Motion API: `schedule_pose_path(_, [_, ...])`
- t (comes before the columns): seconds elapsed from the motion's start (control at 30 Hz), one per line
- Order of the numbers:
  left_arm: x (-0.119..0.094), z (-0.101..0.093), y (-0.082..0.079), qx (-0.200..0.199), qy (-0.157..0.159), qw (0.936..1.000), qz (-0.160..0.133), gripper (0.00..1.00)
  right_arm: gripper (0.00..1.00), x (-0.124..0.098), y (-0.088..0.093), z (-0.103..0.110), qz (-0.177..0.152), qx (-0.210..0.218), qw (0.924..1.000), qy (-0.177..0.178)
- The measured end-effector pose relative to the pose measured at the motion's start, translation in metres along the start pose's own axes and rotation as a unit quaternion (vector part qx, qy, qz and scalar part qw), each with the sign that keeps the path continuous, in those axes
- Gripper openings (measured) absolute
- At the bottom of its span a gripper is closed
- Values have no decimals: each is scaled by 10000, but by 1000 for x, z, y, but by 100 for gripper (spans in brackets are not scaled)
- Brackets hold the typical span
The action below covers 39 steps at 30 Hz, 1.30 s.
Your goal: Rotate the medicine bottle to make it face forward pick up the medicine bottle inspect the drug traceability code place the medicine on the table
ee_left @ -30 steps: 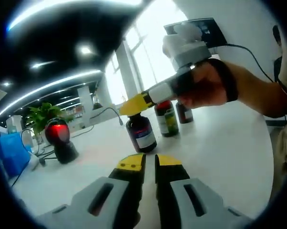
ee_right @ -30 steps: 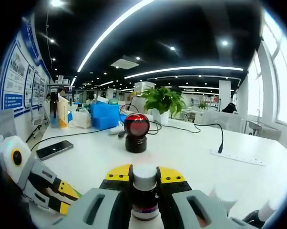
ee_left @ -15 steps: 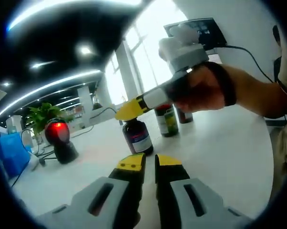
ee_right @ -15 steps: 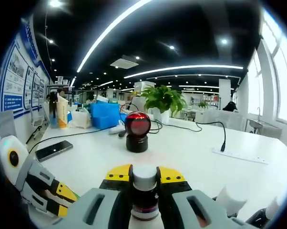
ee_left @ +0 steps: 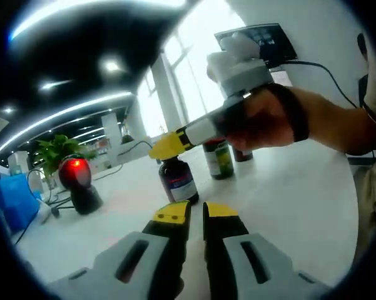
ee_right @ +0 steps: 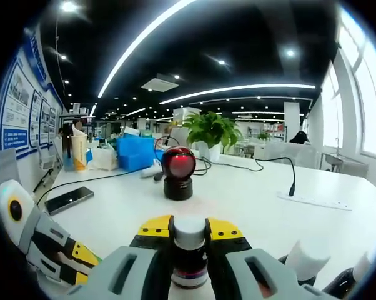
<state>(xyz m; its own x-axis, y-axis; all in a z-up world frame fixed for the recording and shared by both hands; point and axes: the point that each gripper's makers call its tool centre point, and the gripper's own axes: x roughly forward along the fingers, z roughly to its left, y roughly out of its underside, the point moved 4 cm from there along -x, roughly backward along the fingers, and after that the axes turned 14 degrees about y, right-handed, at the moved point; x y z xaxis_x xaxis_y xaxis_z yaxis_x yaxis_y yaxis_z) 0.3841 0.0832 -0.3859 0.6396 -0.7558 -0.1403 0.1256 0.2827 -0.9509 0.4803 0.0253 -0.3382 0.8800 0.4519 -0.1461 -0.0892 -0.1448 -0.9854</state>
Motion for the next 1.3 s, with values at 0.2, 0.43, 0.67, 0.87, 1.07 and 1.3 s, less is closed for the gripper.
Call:
schedule_pose_path(0.2, [0,0,0,2,-3,10000,11,0,16,0,0,0,10,34,10000,9])
schedule_pose_path(0.43, [0,0,0,-3,0,10000,3,0,23,-1,0,4,-33,-110,9999,-70])
schedule_pose_path(0.67, [0,0,0,-8,1,10000,3,0,21,-7,-10,-4,-153,-41,9999,17])
schedule_pose_path(0.87, [0,0,0,-6,0,10000,12,0,17,-18,-20,-14,-298,35,9995,105])
schedule_pose_path(1.07, [0,0,0,4,-2,10000,27,0,9,-32,-32,-21,-461,-56,9989,56])
schedule_pose_path(1.3, [1,1,1,-4,-8,10000,36,0,0,-46,-37,-33,-589,-119,9981,140])
